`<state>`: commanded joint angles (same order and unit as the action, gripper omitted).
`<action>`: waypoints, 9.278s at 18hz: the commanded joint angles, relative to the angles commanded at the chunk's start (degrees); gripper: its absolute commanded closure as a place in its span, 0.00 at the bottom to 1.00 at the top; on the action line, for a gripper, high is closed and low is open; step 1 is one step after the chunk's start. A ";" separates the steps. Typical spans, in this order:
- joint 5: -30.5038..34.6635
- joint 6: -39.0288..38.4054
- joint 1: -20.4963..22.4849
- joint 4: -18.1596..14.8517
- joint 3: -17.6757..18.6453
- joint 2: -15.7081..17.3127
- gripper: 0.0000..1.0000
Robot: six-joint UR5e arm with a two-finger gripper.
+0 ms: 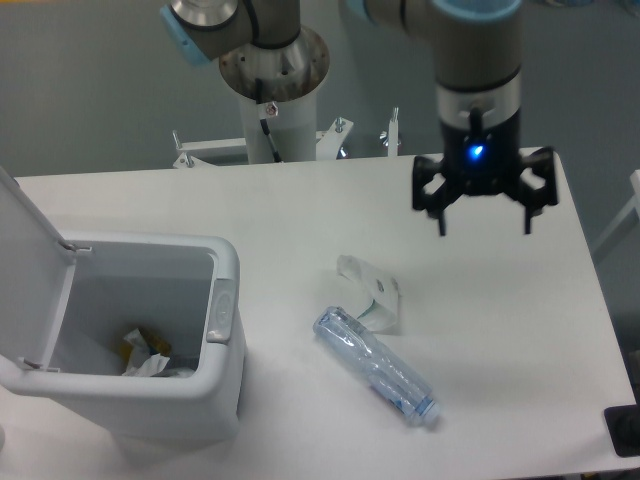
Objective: Place the trash in the trash can
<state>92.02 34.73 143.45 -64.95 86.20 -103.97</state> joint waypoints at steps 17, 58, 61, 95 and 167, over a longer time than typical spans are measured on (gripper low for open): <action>7.39 0.61 -3.00 12.66 16.63 -8.44 0.00; -24.96 -37.28 -16.78 11.95 -3.24 7.92 0.92; -24.78 -36.83 -18.20 11.96 -2.44 5.89 0.00; -5.62 -44.57 -0.53 12.48 -5.42 -25.22 0.00; -1.94 -20.96 -6.44 21.20 -8.25 1.84 0.00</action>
<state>90.07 13.77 137.00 -43.76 77.95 -102.14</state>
